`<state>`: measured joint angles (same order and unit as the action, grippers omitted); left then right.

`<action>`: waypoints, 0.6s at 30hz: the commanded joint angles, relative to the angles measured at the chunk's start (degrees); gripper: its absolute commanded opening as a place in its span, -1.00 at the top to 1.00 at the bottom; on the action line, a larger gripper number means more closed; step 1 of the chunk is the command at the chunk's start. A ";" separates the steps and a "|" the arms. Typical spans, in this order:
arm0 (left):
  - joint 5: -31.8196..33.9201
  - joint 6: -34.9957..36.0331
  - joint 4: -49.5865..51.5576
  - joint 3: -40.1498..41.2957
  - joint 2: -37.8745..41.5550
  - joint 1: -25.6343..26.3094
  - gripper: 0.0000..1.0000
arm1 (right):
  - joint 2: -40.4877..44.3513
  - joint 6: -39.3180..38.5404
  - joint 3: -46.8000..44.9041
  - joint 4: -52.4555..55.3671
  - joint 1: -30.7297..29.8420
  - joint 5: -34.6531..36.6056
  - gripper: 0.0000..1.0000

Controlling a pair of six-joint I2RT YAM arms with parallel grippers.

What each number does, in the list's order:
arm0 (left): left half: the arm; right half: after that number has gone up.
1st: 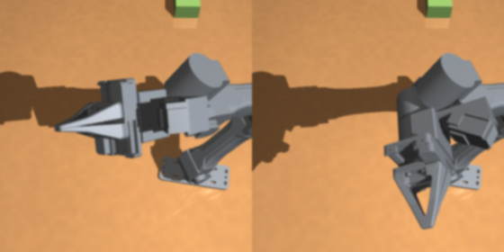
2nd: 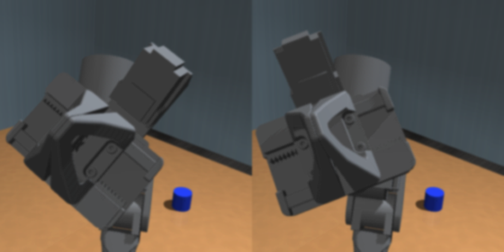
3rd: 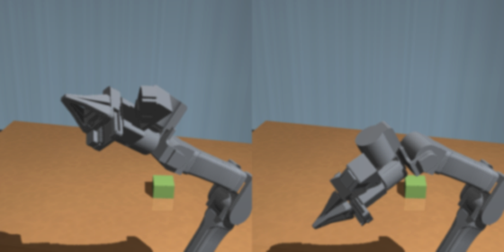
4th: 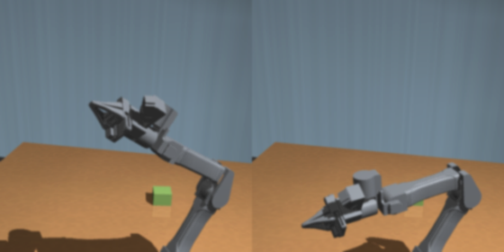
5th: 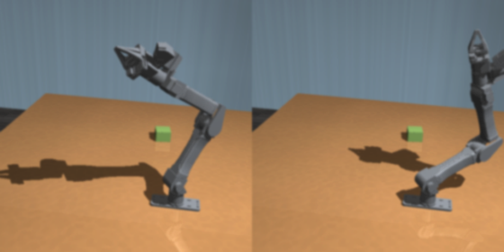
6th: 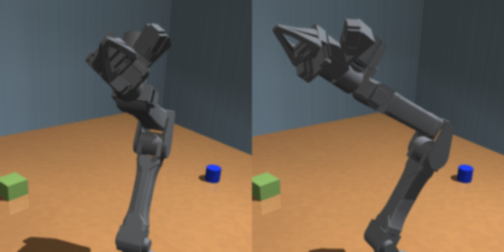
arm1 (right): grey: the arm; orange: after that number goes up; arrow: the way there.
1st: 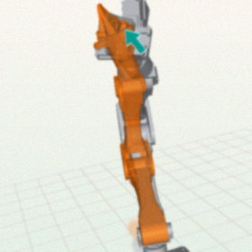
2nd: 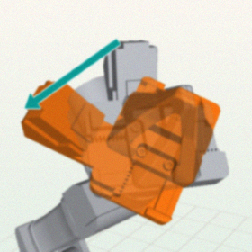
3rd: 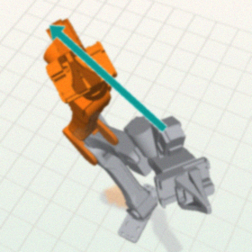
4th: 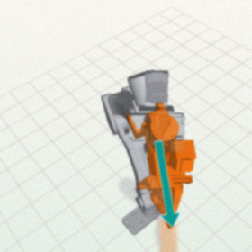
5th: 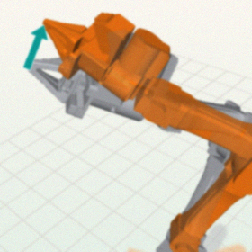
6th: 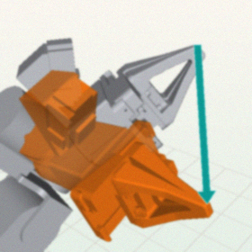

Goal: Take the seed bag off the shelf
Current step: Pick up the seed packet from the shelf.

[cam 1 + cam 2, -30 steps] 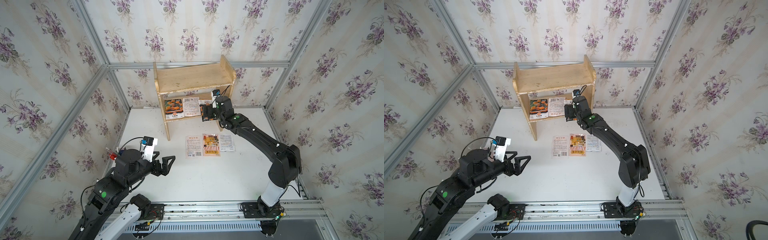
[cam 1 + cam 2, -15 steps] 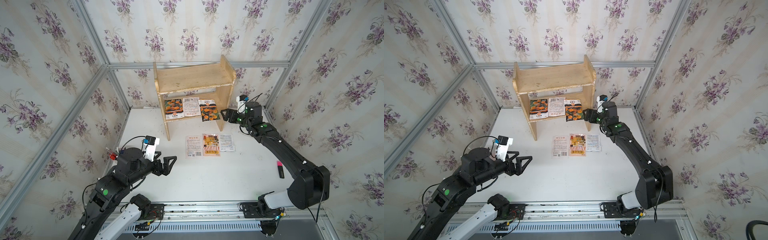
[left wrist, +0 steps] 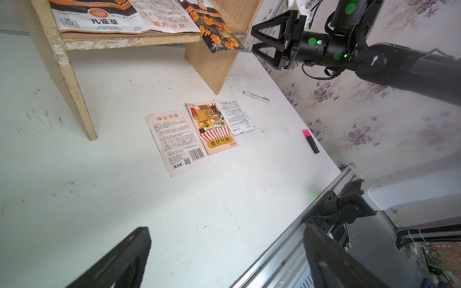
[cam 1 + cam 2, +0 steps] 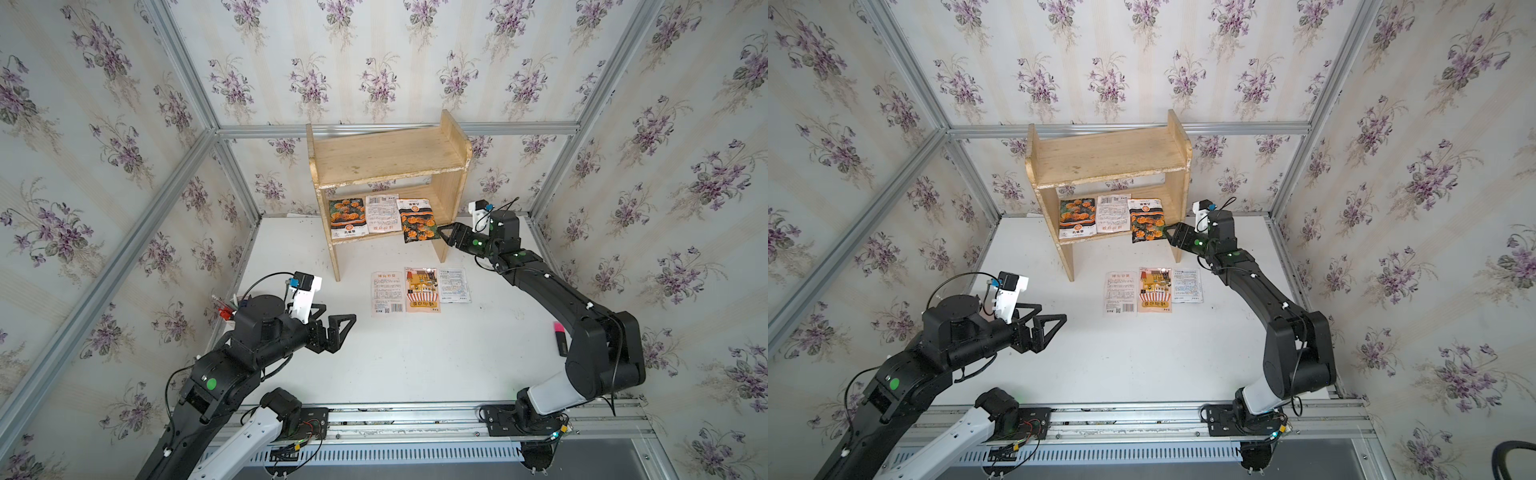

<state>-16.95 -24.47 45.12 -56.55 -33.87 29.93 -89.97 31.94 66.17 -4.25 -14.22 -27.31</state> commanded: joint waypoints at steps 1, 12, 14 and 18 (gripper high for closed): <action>-0.10 -0.25 -0.87 0.04 0.30 -0.05 -0.99 | -1.85 2.82 0.80 -4.54 0.15 -3.07 -0.47; 0.51 -0.34 -0.75 0.50 0.24 -0.05 -0.99 | -7.79 5.99 4.14 -8.06 0.14 -7.78 -0.26; 0.43 -0.40 -0.88 0.57 0.12 -0.05 -0.99 | -8.35 6.58 4.14 -8.79 0.09 -8.43 -0.22; 0.25 -0.54 -1.18 0.80 -0.15 -0.05 -0.99 | -8.94 7.24 3.97 -9.77 -0.10 -9.47 -0.14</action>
<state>-16.75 -24.64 45.17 -55.94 -33.85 29.93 -98.72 38.52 69.93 -11.38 -14.00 -34.68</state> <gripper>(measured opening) 0.997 0.575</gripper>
